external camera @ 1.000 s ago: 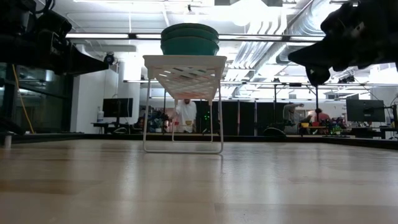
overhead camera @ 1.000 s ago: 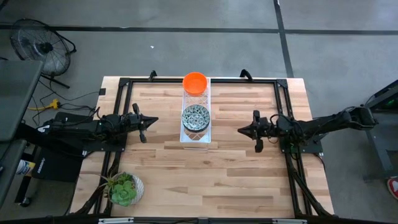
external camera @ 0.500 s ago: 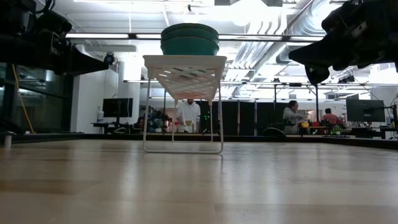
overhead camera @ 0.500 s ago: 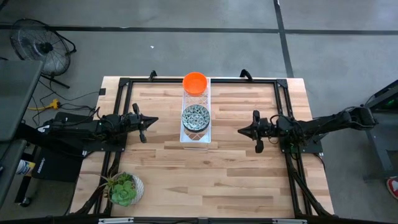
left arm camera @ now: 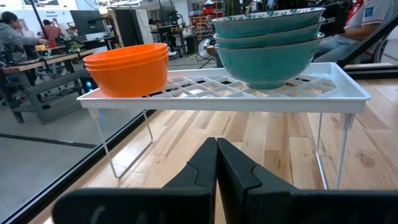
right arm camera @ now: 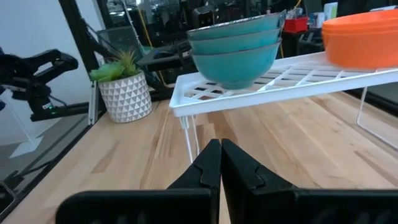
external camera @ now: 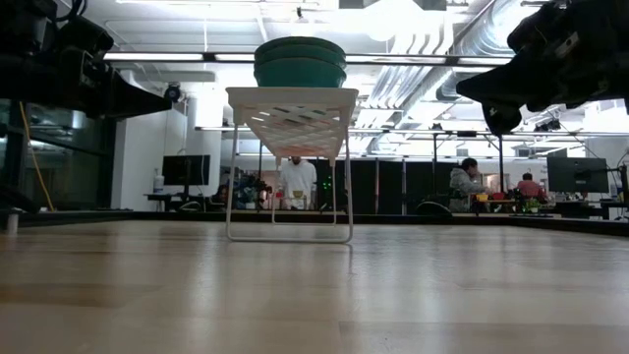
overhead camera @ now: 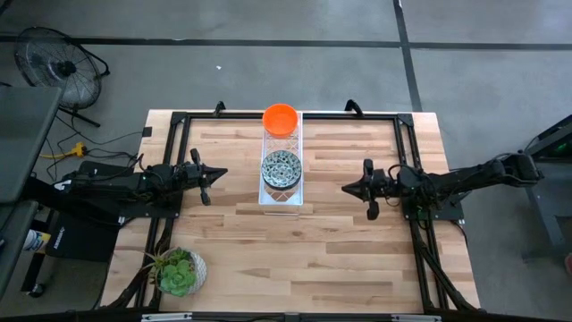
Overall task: Pick & Place Mini bowls
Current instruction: Return to Home Position
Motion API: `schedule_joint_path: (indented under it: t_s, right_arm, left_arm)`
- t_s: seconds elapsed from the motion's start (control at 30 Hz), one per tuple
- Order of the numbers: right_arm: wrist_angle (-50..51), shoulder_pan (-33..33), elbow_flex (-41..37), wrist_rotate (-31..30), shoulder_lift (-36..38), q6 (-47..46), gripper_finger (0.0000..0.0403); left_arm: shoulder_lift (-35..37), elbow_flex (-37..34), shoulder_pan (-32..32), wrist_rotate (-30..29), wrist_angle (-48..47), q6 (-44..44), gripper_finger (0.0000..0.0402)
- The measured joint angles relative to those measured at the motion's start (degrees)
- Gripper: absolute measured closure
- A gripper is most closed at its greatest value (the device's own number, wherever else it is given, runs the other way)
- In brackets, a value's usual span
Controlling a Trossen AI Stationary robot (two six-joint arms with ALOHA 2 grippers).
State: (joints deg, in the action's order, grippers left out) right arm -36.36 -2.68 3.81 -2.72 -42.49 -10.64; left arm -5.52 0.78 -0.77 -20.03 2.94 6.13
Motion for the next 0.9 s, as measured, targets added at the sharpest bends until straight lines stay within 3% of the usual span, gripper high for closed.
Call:
schedule_joint_path:
  t_s: [0.3, 0.47, 0.63, 0.9]
  right_arm:
    - [-3.9, 0.0, -2.5, -0.7, 5.1, -0.1, 0.0403]
    - [-0.1, -0.1, -3.3, -0.7, 10.0, -0.5, 0.0403]
    - [6.9, 1.4, -3.3, 6.0, 14.9, 1.0, 0.0403]
    - [23.2, 4.5, -3.3, 8.3, 23.3, 1.6, 0.0403]
  left_arm:
    - [0.0, 0.0, 0.0, 0.0, 0.0, 0.0, 0.0401]
    - [0.0, 0.0, 0.0, 0.0, 0.0, 0.0, 0.0401]
    - [0.0, 0.0, 0.0, 0.0, 0.0, 0.0, 0.0401]
    - [0.0, 0.0, 0.0, 0.0, 0.0, 0.0, 0.0401]
